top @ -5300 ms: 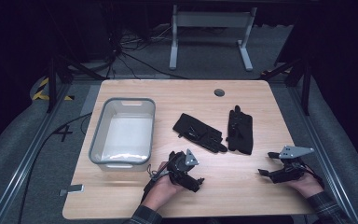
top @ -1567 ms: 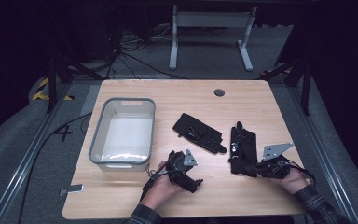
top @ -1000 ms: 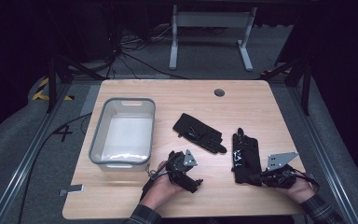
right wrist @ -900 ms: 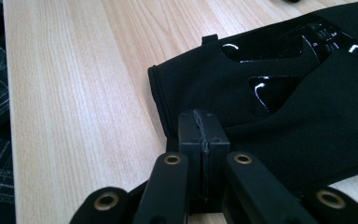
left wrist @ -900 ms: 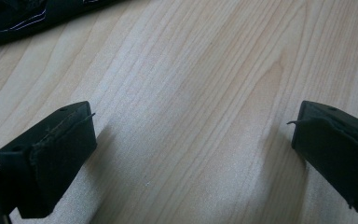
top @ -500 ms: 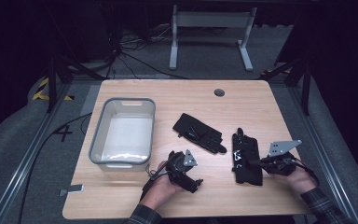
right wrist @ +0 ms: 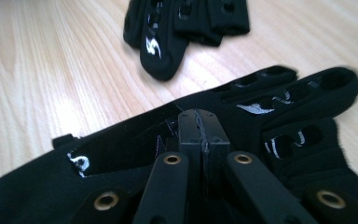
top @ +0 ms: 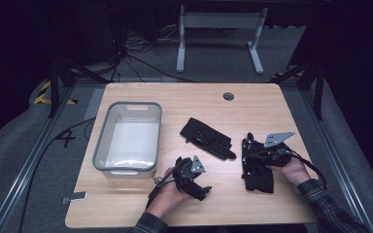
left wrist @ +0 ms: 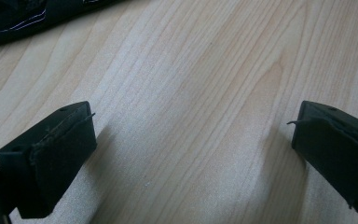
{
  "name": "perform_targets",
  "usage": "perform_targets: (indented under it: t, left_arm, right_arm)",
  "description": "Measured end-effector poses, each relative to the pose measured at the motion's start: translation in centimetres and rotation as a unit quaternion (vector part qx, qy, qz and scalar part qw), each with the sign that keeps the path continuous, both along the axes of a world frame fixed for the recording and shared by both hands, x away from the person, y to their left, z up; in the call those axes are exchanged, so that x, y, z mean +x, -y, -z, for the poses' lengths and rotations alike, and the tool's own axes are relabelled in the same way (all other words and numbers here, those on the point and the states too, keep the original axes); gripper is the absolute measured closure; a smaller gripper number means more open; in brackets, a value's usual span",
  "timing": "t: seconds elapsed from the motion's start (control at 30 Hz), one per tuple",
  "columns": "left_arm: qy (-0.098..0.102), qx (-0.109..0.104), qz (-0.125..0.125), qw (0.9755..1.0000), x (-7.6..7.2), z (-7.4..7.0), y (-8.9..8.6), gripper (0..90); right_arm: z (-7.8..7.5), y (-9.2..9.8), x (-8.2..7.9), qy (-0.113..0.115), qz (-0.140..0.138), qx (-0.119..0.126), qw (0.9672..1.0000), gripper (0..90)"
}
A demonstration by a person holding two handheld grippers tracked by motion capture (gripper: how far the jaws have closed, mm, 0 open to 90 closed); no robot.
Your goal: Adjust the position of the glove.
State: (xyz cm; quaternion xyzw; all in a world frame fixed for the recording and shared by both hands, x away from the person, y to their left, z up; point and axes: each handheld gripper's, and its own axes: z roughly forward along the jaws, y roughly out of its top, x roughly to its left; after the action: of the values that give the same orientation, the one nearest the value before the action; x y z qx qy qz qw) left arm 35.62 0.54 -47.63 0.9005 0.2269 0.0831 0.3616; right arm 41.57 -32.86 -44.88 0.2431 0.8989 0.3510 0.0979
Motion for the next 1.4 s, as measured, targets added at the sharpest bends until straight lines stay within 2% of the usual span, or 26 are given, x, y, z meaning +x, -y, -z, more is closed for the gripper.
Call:
perform_targets:
  t: [0.13, 0.27, 0.57, 0.77, 1.0, 1.1, 1.17, 1.27, 1.33, 1.4]
  left_arm:
    - [0.0, 0.0, 0.0, 1.0, 0.0, 0.0, 0.0, 0.0]
    - [0.0, 0.0, -0.001, 1.0, 0.0, 0.0, 0.0, 0.0]
    - [0.0, 0.0, -0.001, 1.0, 0.0, 0.0, 0.0, 0.0]
    - [0.0, 0.0, -0.001, 1.0, 0.0, 0.0, 0.0, 0.0]
    - [0.0, 0.0, -0.001, 1.0, 0.0, 0.0, 0.0, 0.0]
    - [-0.003, 0.003, -0.002, 1.0, -0.1, -0.1, 0.0, 0.0]
    - [-0.007, 0.012, -0.002, 0.9999, 0.0, -0.2, 0.1, 0.0]
    - [-0.009, 0.022, -0.006, 0.9997, 0.0, -0.5, 0.2, 1.6]
    - [-0.011, 0.022, -0.006, 0.9997, 0.1, -0.8, 0.1, 7.2]
    - [-0.006, 0.024, -0.007, 0.9997, 0.2, -1.0, 0.1, 16.5]
  right_arm:
    - [0.2, -0.1, -0.3, -0.003, -0.008, -0.001, 1.0, 89.8]
    - [0.3, -0.1, -1.0, -0.009, -0.027, 0.003, 0.9996, 89.8]
    - [0.3, 0.5, -2.9, -0.008, -0.021, 0.002, 0.9997, 89.8]
    - [0.2, 0.6, -4.1, -0.004, -0.009, -0.009, 0.9999, 89.8]
    - [0.1, 0.8, -4.7, -0.002, -0.01, -0.007, 0.9999, 89.5]
    - [-0.1, 1.0, -4.6, -0.004, -0.009, 0.013, 0.9999, 82.5]
    - [-0.3, 1.3, -4.6, 0.002, -0.003, 0.016, 0.9999, 74.1]
    - [-0.6, 1.7, -4.7, 0.007, 0.005, 0.021, 0.9998, 66.1]
    - [-0.7, 2.0, -4.9, 0.013, 0.011, 0.023, 0.9996, 59.0]
    - [-0.7, 2.4, -5.0, 0.008, 0.018, 0.024, 0.9995, 54.1]
